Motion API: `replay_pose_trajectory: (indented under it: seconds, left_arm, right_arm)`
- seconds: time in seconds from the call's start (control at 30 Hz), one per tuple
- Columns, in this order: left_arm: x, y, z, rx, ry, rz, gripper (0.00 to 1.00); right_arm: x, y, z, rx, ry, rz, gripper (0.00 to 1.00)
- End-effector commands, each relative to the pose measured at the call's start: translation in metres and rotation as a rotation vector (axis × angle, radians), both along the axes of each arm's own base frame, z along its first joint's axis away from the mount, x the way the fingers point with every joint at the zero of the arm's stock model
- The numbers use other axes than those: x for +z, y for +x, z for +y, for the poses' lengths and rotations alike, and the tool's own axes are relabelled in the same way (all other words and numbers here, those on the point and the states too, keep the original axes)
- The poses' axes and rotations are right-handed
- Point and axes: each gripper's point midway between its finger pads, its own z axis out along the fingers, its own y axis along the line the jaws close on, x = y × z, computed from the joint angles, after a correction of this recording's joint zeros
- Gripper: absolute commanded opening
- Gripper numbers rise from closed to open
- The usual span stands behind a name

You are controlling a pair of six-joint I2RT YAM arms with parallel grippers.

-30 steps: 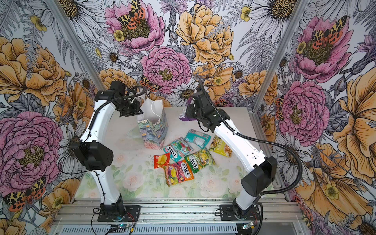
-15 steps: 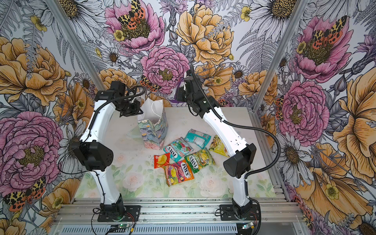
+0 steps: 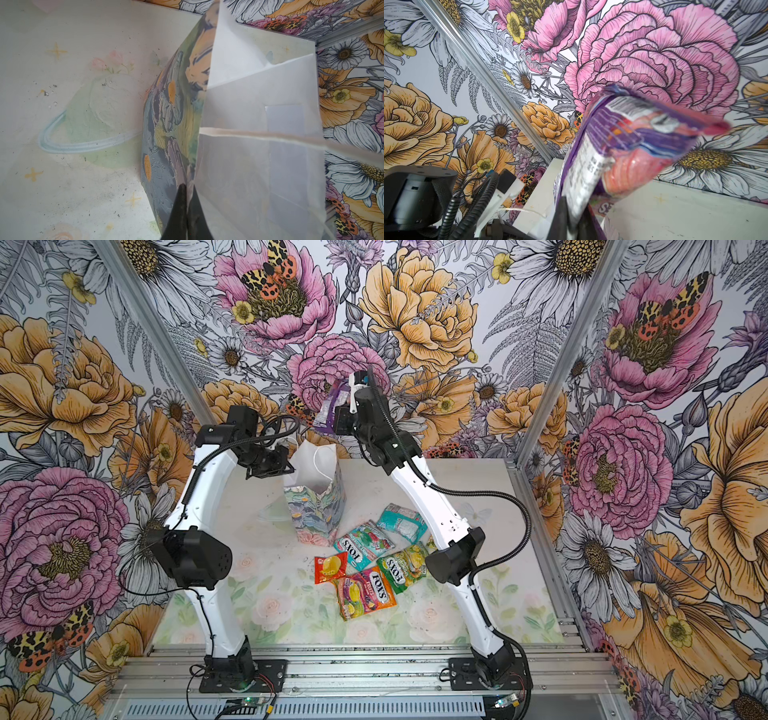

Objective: Place the snacks into the paper bag
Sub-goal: Place the snack in the paper bag.

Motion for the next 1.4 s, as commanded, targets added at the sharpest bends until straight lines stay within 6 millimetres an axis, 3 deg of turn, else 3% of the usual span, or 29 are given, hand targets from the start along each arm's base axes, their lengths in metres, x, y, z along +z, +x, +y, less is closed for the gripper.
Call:
replay_pose_trajectory:
  seconds: [0.0, 0.53, 1.07, 1.37]
  left_arm:
    - [0.003, -0.004, -0.011, -0.044, -0.030, -0.008, 0.00]
    - [0.008, -0.005, -0.010, -0.045, -0.036, -0.018, 0.00]
    - [0.008, -0.005, -0.003, -0.028, -0.037, -0.017, 0.00]
    - [0.008, -0.005, 0.001, -0.020, -0.036, -0.016, 0.00]
  right_arm:
    - [0.030, -0.008, 0.013, 0.037, 0.057, -0.099, 0.00]
    - [0.008, -0.022, 0.056, 0.117, 0.073, -0.066, 0.00]
    - [0.007, -0.033, 0.026, 0.016, -0.007, -0.037, 0.00]
    - [-0.011, -0.039, 0.022, 0.022, -0.047, 0.011, 0.00]
